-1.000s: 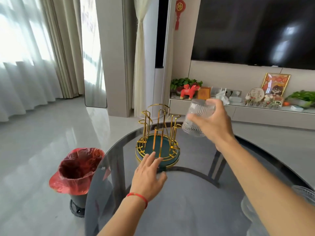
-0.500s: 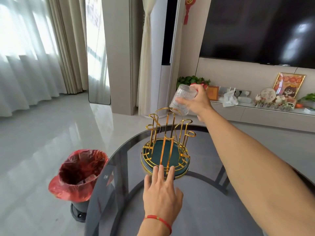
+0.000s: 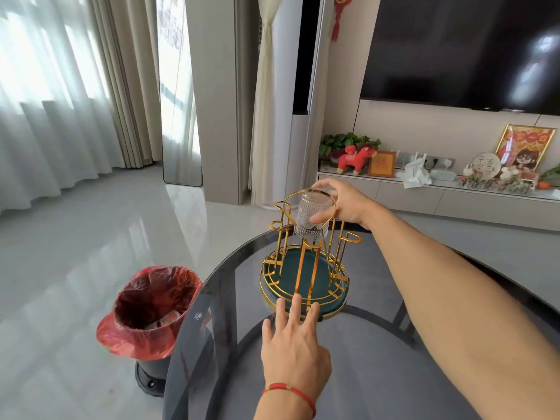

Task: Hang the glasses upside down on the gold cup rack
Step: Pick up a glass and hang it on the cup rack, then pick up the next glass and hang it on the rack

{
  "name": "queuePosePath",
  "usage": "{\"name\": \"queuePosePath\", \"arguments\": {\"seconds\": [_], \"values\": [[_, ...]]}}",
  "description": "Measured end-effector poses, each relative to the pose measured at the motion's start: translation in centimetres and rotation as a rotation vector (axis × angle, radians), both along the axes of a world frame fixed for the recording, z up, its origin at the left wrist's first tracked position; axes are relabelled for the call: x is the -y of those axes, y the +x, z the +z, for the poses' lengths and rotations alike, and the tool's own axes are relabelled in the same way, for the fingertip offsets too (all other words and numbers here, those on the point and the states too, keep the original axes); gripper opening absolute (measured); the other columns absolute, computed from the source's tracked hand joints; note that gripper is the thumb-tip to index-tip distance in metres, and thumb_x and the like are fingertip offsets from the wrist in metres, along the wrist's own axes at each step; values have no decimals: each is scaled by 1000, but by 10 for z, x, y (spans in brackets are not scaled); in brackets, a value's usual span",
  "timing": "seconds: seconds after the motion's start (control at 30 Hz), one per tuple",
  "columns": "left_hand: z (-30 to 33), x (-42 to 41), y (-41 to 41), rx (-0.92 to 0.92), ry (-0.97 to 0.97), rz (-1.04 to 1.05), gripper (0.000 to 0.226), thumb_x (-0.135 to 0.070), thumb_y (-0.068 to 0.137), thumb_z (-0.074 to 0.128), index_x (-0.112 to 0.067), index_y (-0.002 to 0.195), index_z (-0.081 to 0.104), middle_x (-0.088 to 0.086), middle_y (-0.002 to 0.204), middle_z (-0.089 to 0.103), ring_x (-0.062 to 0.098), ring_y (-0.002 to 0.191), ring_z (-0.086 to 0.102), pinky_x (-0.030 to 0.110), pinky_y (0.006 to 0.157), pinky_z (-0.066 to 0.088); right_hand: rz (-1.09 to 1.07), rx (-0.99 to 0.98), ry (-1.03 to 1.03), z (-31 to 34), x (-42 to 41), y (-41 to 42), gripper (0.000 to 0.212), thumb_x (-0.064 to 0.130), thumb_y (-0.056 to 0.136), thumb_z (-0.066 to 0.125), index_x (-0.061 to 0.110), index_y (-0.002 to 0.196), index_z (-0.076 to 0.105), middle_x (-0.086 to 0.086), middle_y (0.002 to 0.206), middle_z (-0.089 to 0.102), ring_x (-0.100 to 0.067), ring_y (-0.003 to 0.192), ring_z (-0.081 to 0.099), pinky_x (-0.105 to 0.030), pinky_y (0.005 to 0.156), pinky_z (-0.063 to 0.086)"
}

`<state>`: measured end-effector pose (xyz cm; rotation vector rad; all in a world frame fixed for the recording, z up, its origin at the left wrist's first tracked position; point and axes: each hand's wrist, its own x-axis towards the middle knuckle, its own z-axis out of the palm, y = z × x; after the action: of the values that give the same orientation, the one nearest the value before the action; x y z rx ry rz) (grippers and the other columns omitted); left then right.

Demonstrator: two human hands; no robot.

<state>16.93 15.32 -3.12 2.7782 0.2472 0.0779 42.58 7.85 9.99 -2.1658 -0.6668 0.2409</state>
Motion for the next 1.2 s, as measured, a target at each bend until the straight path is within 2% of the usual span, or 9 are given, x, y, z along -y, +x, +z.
{"name": "queuePosePath", "arguments": {"seconds": [0.13,0.27,0.53,0.7,0.8,0.9,0.97,1.1,1.2], "values": [[2,-1,0,-39,4,-4,72,-31,95,50,-38,157,13,-1,172,0,33,156,-9,56,125,6,33,69,-98,-4,-5,-1,92,12,61,100,18,140,53,-3,126,66,-24,120,63,-34,95,54],[4,-1,0,-50,10,-6,74,-30,96,51,-38,157,11,0,172,-1,33,156,-11,56,124,5,28,125,-196,-7,-6,3,94,17,60,102,20,139,51,-2,122,65,-26,118,61,-48,101,54],[3,-2,0,-125,53,-27,80,-34,96,53,-37,158,4,0,171,-6,36,155,-11,61,122,9,33,138,-259,5,13,-10,114,15,72,95,31,163,28,-8,164,41,-29,149,41,-54,119,38],[13,2,-2,10,-69,-64,73,-24,91,57,-30,156,24,6,168,16,33,154,12,55,117,34,-81,245,-258,18,85,-60,68,26,90,80,32,151,51,1,154,55,-22,135,56,-47,113,45],[25,17,-14,172,-218,-153,65,-21,90,59,-24,151,39,6,154,44,29,142,39,45,111,45,-103,236,-325,20,138,-116,45,26,93,77,27,136,66,3,137,68,-14,121,66,-26,96,48],[31,39,-29,220,-279,-266,62,-25,90,62,-25,149,43,4,147,52,26,135,47,42,110,45,-112,231,-416,16,186,-177,30,28,94,75,24,124,73,7,117,75,-8,111,70,-12,84,46],[32,58,-42,214,-315,-340,61,-25,90,62,-27,148,45,2,147,52,24,136,46,41,112,42,-118,236,-552,10,218,-216,30,35,95,72,28,124,73,10,117,75,-8,112,68,-22,95,50],[29,81,-64,169,-292,-419,62,-24,91,61,-28,149,42,4,147,51,26,137,45,42,113,42,-136,208,-791,-5,262,-264,50,50,95,66,31,141,60,10,147,58,-16,141,47,-35,116,36],[30,88,-76,155,-265,-423,62,-23,91,61,-27,150,40,6,147,52,28,137,44,44,113,42,-245,172,-829,-13,273,-282,71,66,90,61,33,151,47,5,157,46,-22,146,38,-44,116,37]]}}
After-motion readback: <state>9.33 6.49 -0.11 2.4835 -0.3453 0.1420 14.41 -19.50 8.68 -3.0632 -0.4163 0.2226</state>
